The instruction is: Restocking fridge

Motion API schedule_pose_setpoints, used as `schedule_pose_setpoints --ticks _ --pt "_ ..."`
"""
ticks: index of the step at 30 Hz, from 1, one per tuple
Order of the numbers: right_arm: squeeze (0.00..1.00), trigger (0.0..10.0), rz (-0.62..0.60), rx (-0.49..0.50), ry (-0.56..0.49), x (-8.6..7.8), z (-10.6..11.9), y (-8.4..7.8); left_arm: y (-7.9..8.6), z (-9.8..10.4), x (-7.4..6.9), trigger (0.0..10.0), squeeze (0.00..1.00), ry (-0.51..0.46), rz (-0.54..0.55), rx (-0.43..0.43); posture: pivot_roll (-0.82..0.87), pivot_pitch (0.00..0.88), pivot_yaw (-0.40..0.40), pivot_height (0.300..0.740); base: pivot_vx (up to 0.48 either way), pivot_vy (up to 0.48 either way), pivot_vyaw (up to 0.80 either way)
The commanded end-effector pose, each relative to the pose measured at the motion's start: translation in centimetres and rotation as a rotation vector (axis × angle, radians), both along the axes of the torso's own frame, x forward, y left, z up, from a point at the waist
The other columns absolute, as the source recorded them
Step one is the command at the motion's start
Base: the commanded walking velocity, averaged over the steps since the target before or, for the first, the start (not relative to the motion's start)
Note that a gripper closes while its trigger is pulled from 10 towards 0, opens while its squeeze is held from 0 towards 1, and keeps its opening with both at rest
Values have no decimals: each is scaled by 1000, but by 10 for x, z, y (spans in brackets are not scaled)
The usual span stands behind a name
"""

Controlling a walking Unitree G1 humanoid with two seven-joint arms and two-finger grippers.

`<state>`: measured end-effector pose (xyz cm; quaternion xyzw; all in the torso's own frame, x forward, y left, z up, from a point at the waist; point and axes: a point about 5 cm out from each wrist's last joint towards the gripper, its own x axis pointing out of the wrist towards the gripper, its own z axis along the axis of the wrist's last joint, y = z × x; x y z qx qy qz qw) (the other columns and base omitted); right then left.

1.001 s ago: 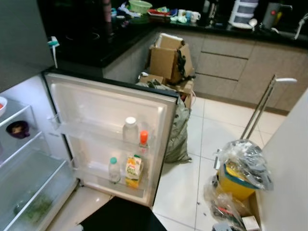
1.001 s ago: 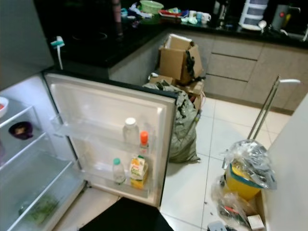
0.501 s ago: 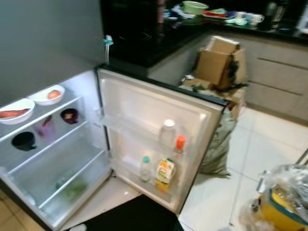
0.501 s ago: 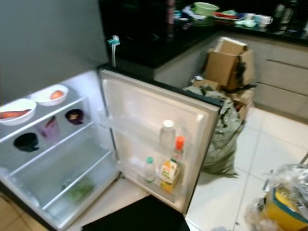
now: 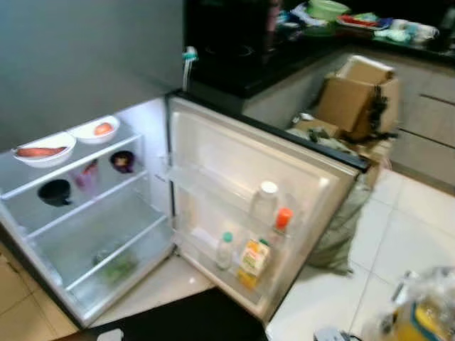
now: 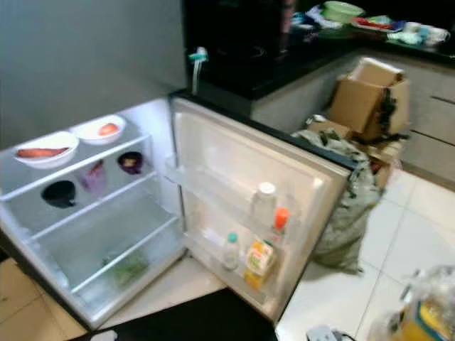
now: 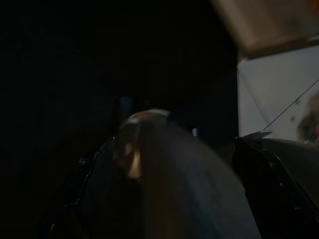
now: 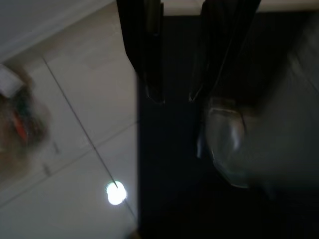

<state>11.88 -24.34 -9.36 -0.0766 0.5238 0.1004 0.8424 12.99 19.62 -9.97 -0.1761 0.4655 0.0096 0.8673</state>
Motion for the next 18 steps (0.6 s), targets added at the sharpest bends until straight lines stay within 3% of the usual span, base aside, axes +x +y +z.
schedule_pose_setpoints --ticks 1,8,12,15,17,18 --pt "0 10000 -6 -32 4 0 1 -6 -5 -4 -10 10000 0 36 18 -7 -112 0 -57 740 0 0 0" --pt "0 10000 -6 -92 -8 1 3 -12 -4 -4 -11 10000 0 39 22 -7 -114 0 -57 740 0 0 0" --pt "0 10000 -46 -136 -79 15 10 -20 -5 -5 -11 10000 0 40 23 -9 -114 0 -56 740 0 0 0" --pt "0 10000 -152 -200 -211 45 29 -39 -5 -5 -11 10000 0 42 19 -7 -115 0 -51 740 0 0 0" --pt "0 10000 -178 -222 -243 52 34 -45 -5 -5 -11 10000 0 42 19 -6 -113 0 -52 740 0 0 0" --pt "0 10000 -230 -248 -295 65 44 -54 -4 -5 -11 10000 0 41 19 -4 -113 0 -52 740 0 0 0"
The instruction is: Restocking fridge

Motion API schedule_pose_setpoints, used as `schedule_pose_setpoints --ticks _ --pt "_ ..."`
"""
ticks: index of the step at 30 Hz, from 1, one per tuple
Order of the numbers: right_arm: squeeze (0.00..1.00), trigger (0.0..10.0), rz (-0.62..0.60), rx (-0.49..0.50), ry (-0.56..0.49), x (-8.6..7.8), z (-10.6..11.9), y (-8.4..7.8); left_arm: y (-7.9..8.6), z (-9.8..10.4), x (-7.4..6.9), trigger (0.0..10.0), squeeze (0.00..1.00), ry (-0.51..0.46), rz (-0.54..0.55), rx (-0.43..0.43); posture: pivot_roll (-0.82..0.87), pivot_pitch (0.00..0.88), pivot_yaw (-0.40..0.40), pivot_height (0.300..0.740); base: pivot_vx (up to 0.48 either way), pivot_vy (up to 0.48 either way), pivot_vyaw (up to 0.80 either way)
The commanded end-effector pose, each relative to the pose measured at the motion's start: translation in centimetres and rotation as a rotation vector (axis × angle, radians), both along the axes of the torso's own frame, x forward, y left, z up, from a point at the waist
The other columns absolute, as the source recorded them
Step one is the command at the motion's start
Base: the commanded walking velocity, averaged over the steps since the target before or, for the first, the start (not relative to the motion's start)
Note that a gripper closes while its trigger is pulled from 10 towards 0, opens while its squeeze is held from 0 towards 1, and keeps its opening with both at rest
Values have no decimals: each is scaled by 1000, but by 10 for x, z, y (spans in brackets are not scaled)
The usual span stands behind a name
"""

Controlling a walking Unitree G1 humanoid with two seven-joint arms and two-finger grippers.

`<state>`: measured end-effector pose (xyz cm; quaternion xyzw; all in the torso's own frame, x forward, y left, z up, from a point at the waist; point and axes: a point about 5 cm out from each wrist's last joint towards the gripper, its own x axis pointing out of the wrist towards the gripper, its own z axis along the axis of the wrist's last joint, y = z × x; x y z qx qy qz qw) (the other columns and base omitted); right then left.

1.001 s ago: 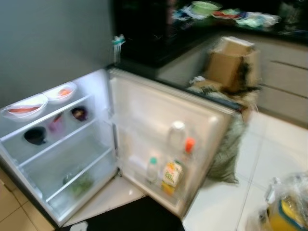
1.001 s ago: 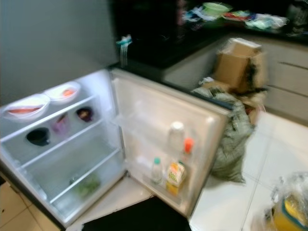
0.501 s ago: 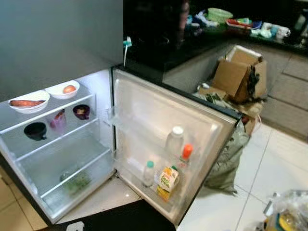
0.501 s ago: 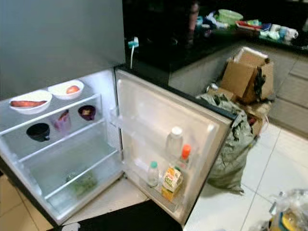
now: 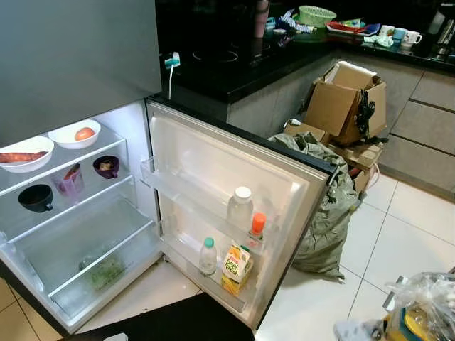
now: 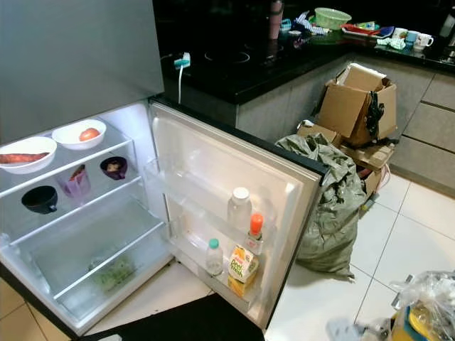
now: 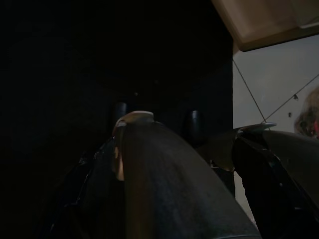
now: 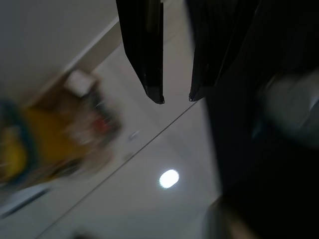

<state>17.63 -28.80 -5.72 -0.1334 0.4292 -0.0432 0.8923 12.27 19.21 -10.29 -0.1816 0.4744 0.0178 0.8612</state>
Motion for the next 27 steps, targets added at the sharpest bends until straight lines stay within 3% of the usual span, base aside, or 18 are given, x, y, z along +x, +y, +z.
schedule_pose_setpoints --ticks 1,2,6,9,11,12,13,17,21,22,23,24,25,27 --pt "0 10000 -88 -41 -104 18 18 -17 0 -1 -3 10000 0 17 4 1 -113 0 -52 740 0 0 0" --pt "0 10000 -88 -41 -104 18 18 -17 0 -1 -3 10000 0 17 4 1 -113 0 -52 740 0 0 0" --pt "0 10000 -271 -19 -356 60 62 -43 1 -1 -4 10000 0 17 8 5 -113 0 -52 740 0 0 0" --pt "0 10000 -330 113 -518 83 86 -46 1 -2 -5 10000 0 20 8 3 -103 0 -57 740 0 0 0" --pt "0 10000 -331 149 -557 88 92 -45 1 -2 -6 10000 0 20 8 2 -103 0 -57 740 0 0 0" --pt "0 5412 -312 206 -611 97 100 -43 1 -2 -6 10000 0 21 7 1 -103 0 -57 740 0 0 0" --pt "0 0 -273 263 -661 105 108 -38 0 -2 -7 10000 0 23 7 1 -103 0 -57 740 0 0 0" --pt "0 0 -213 324 -710 115 118 -32 0 -2 -7 10000 0 24 6 1 -103 0 -57 740 0 0 0" --pt "0 0 -8 468 -689 126 121 -9 0 -2 -6 10000 0 21 8 0 -100 0 -59 740 0 0 0" --pt "0 0 -8 468 -689 126 121 -9 0 -2 -6 10000 0 21 8 0 -100 0 -59 740 0 0 0" --pt "0 10000 100 512 -651 126 118 2 -1 -2 -6 10000 0 20 8 0 -100 0 -59 740 0 0 0" --pt "0 10000 213 548 -610 124 115 11 0 -2 -6 10000 0 18 7 0 -100 0 -58 740 0 0 0" --pt "0 10000 213 548 -610 124 115 11 0 -2 -6 10000 0 18 7 0 -100 0 -58 740 0 0 0" --pt "0 10000 361 597 -552 119 110 22 0 -2 -6 10000 0 18 6 0 -100 0 -58 740 0 0 0"
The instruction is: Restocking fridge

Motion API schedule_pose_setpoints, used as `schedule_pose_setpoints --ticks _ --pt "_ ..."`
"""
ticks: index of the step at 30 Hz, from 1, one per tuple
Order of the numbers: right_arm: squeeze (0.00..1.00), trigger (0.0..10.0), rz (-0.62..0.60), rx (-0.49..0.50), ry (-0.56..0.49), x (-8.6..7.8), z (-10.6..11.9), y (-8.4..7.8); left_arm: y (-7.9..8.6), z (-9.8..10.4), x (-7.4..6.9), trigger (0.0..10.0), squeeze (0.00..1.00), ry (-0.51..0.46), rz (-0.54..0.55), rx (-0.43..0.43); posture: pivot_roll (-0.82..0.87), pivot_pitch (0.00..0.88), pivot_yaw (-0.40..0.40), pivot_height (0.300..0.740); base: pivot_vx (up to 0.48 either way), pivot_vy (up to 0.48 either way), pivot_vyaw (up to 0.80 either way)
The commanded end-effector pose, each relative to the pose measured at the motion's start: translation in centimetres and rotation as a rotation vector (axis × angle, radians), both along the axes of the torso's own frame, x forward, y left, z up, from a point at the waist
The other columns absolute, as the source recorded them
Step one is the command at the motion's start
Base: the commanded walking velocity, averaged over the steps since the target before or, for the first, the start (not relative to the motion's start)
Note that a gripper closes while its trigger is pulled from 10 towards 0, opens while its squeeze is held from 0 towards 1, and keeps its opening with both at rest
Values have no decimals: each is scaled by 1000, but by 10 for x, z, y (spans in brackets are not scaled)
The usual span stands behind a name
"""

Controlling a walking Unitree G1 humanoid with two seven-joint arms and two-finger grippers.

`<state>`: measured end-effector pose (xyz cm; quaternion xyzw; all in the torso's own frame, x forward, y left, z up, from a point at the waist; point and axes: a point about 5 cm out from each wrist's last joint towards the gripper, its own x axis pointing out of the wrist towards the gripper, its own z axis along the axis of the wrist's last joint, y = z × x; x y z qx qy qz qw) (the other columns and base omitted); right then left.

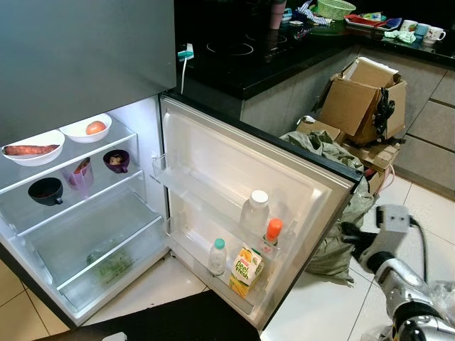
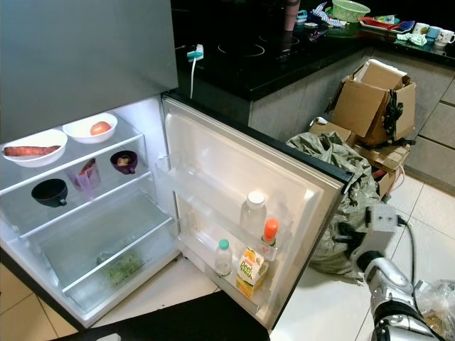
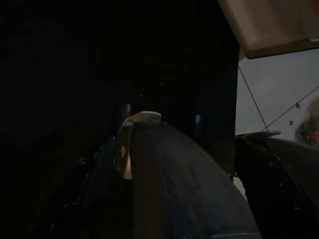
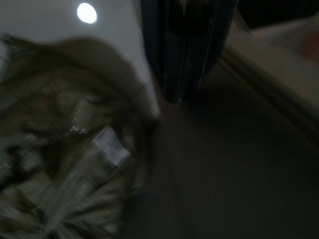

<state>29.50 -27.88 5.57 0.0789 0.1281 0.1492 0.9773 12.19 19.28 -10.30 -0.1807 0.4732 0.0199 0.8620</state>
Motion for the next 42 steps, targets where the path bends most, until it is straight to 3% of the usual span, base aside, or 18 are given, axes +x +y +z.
schedule_pose_setpoints --ticks 1,10,14,17,18,23,24,28,30,31,34,38,39,42 --pt "0 10000 116 3 13 0 -2 13 -1 -2 -5 10000 0 19 3 -4 -100 0 -58 740 0 0 0" --pt "0 10000 350 96 32 -13 -2 15 0 -2 -5 10000 0 20 -4 -3 -105 0 -56 740 0 0 0" --pt "0 10000 590 178 75 -30 -5 29 0 -1 -5 10000 0 19 -7 -1 -106 0 -57 740 0 0 0" --pt "0 10000 630 193 85 -33 -6 32 1 -1 -5 10000 0 19 -8 0 -106 0 -56 740 0 0 0" --pt "0 10000 701 228 101 -39 -7 38 1 -1 -5 10000 0 18 -10 0 -107 0 -55 740 0 0 0" --pt "0 10000 740 234 168 -49 -15 38 1 -1 -5 10000 0 19 -13 0 -106 0 -56 740 0 0 0" --pt "0 10000 735 186 254 -57 -27 34 1 -1 -4 10000 0 18 -13 1 -106 0 -55 740 0 0 0" --pt "0 10000 594 7 403 -67 -48 17 1 -1 -4 10000 0 11 -7 -3 -109 0 -56 740 0 0 0" --pt "0 10000 594 7 403 -67 -48 17 1 -1 -4 10000 0 11 -7 -3 -109 0 -56 740 0 0 0" --pt "0 10000 535 -59 439 -69 -52 11 1 -1 -3 10000 0 6 -3 -8 -109 0 -56 740 0 0 0" --pt "0 10000 174 -277 565 -73 -63 -23 0 -1 -4 10000 0 0 -28 -7 -109 0 -57 740 0 0 0" --pt "0 10000 43 -329 584 -73 -62 -36 -1 -1 -4 10000 0 -2 -41 -8 -108 0 -56 740 0 -229 0" --pt "0 10000 -80 -364 544 -67 -54 -48 -2 -1 -4 10000 0 0 -46 -11 -107 0 -56 740 0 -461 0" --pt "0 10000 -128 -371 496 -61 -47 -51 -2 -1 -4 10000 0 1 -44 -11 -107 0 -55 740 0 -461 0"
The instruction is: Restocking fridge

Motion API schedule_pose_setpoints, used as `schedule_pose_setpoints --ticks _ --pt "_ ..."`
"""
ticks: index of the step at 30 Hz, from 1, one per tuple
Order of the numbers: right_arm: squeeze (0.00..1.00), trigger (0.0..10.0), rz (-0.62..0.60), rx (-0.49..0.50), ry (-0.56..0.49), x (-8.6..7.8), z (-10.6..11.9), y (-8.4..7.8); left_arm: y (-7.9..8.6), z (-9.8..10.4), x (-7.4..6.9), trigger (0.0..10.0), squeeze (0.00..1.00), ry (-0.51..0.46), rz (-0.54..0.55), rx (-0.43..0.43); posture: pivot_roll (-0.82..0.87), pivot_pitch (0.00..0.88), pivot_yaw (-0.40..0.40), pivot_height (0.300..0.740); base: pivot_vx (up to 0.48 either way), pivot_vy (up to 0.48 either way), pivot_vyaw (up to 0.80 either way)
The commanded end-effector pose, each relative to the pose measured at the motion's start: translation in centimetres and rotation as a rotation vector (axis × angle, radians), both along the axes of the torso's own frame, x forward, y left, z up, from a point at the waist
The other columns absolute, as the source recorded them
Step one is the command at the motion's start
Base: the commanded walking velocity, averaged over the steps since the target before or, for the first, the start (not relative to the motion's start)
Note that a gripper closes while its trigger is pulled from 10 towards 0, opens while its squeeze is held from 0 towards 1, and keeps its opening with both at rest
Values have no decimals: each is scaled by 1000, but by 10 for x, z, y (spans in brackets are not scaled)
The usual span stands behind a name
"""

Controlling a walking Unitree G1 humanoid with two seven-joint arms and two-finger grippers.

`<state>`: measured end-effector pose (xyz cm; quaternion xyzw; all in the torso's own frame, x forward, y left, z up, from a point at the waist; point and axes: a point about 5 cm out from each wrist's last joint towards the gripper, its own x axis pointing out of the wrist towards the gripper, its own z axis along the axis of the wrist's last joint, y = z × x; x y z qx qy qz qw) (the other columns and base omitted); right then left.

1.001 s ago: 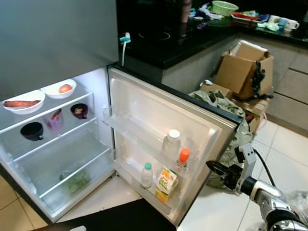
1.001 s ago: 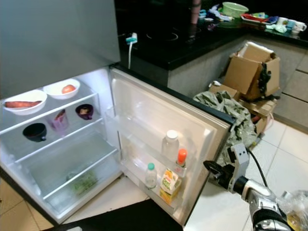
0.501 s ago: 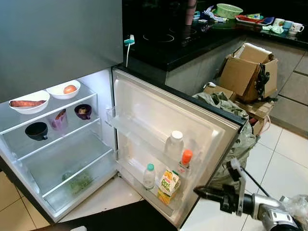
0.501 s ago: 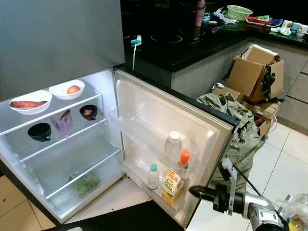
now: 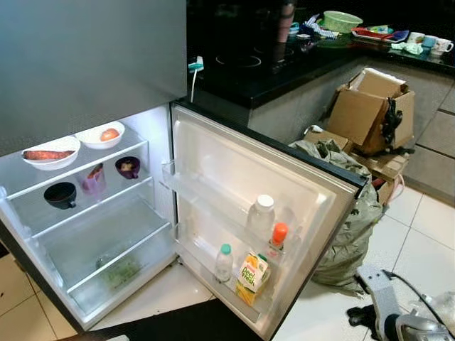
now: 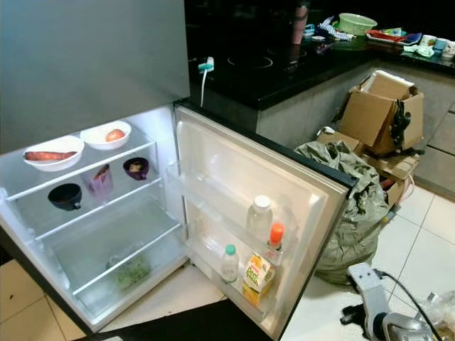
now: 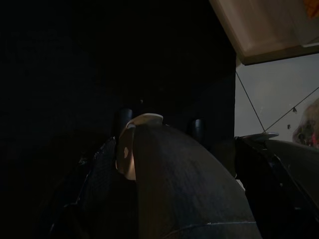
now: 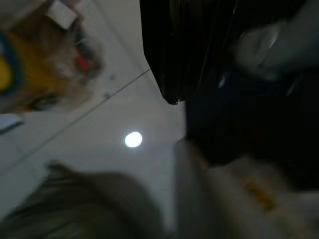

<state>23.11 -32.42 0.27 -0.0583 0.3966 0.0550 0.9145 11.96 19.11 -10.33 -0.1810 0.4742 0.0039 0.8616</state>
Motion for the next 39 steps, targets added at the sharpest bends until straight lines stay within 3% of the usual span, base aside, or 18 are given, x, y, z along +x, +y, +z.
schedule_pose_setpoints --ticks 1,7,8,11,17,18,21,23,25,26,27,28,29,30,31,34,39 --pt "0 10000 -30 -12 -33 3 6 -6 0 0 -1 10000 0 4 -16 4 -107 0 -55 740 0 -461 0" --pt "0 10000 -11 14 -169 21 18 2 1 -1 -2 10000 0 12 3 9 -106 0 -53 740 0 -246 0" --pt "0 10000 9 45 -240 32 26 8 1 -1 -2 10000 0 14 10 10 -104 0 -53 740 0 0 0" --pt "0 10000 24 66 -287 38 32 12 1 -1 -2 10000 0 14 13 10 -104 0 -53 740 0 0 0" --pt "0 10000 113 125 -472 66 57 36 3 -1 -3 10000 0 17 14 9 -104 0 -52 740 0 0 0" --pt "0 10000 137 167 -529 74 65 43 3 -1 -3 10000 0 17 14 8 -103 0 -52 740 0 0 0" --pt "0 10000 151 210 -569 79 71 49 2 -1 -3 10000 0 16 15 7 -102 0 -53 740 0 0 0" --pt "0 10000 202 342 -631 86 81 61 2 -1 -3 10000 0 16 16 6 -98 0 -56 740 0 0 0" --pt "0 10000 202 342 -631 86 81 61 2 -1 -3 10000 0 16 16 6 -98 0 -56 740 0 0 0" --pt "0 10000 277 431 -632 86 83 71 1 -1 -3 10000 0 16 17 5 -98 0 -56 740 0 0 0" --pt "0 10000 277 431 -632 86 83 71 1 -1 -3 10000 0 16 17 5 -98 0 -56 740 0 0 0" --pt "0 10000 409 509 -597 82 82 82 1 -1 -4 10000 0 18 17 5 -100 0 -56 740 0 0 0" --pt "0 10000 409 509 -597 82 82 82 1 -1 -4 10000 0 18 17 5 -100 0 -56 740 0 0 0" --pt "0 10000 520 559 -553 76 80 90 1 -2 -4 10000 0 19 17 5 -102 0 -58 740 0 0 0" --pt "0 10000 520 559 -553 76 80 90 1 -2 -4 10000 0 19 17 5 -102 0 -58 740 0 0 0" --pt "0 10000 767 689 -402 51 74 101 0 -2 -4 10000 0 20 15 4 -105 0 -60 740 0 0 0" --pt "0 10000 856 759 -313 38 71 107 -1 -1 -3 10000 0 18 12 2 -105 0 -60 740 0 0 0"
